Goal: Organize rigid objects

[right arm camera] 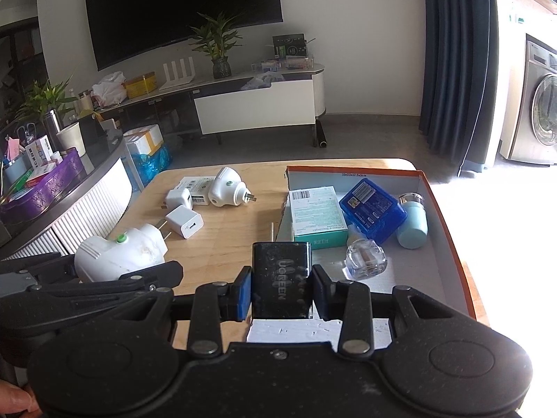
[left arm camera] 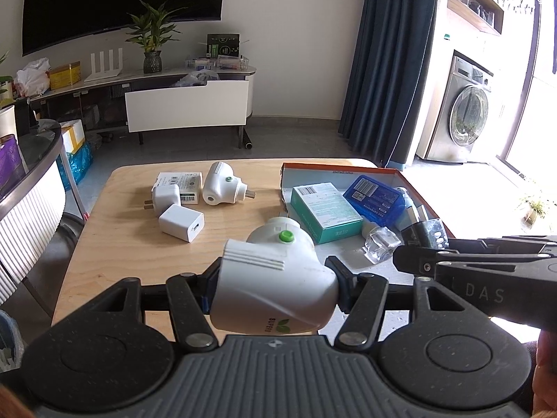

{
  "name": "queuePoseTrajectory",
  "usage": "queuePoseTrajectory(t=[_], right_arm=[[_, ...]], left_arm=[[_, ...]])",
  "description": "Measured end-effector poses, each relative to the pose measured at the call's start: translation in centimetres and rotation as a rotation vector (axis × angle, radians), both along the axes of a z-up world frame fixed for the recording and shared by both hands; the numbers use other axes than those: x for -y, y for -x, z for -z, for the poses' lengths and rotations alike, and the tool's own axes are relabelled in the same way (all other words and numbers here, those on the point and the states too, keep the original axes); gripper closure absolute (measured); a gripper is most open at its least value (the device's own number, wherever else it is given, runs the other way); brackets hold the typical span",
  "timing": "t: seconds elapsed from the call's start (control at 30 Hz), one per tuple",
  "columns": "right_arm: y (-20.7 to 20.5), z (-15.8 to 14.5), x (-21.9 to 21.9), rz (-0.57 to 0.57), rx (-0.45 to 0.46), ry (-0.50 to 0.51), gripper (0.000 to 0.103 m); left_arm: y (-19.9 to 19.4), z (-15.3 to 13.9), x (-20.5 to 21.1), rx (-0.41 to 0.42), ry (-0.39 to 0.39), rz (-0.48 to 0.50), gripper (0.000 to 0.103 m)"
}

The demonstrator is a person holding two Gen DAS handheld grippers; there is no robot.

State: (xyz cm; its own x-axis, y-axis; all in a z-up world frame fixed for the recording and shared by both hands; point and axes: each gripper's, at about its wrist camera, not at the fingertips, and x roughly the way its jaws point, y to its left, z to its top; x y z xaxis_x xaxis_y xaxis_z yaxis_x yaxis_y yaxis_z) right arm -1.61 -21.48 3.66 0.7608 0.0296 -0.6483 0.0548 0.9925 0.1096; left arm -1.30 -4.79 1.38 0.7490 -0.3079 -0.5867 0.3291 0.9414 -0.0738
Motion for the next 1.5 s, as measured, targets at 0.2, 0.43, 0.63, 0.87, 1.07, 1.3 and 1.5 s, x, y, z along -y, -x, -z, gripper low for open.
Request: queuePoseTrajectory(t=[0.2, 0.43, 0.63, 0.87, 1.07, 1.3, 1.5], right_arm=[[0.8, -0.2, 0.8, 0.022, 0.008, -0.002, 0.059], [1.4, -0.5, 1.7, 0.048, 0.022, -0.003, 0.059], [1.9, -0.7, 2.2, 0.069, 0.032, -0.001, 0.059], [2.5, -1.1, 3.2, 0.097, 0.043, 0.002, 0.059], [2.8, -1.3, 3.9, 0.119, 0.051, 0.004, 0.059], [3.1, -1.4, 4.5, 0.142, 0.056, 0.007, 0.059], [3.2, -1.4, 5.1, 0.158, 0.059, 0.005, 0.059]], left_arm=[[0.5, -0.1, 0.7, 0.006, -0.002, 0.02, 0.041], [0.9, -0.2, 1.6, 0.014, -0.004, 0.042, 0.041], [1.0, -0.3, 2.4, 0.021, -0.001, 0.06, 0.041], [1.1, -0.2, 3.3, 0.022, -0.001, 0.084, 0.041], [1.1, -0.3, 4.1, 0.026, 0.001, 0.103, 0.041], [1.0, -0.3, 5.0, 0.028, 0.003, 0.123, 0.041], [1.0, -0.3, 5.8, 0.029, -0.001, 0.141, 0.041]])
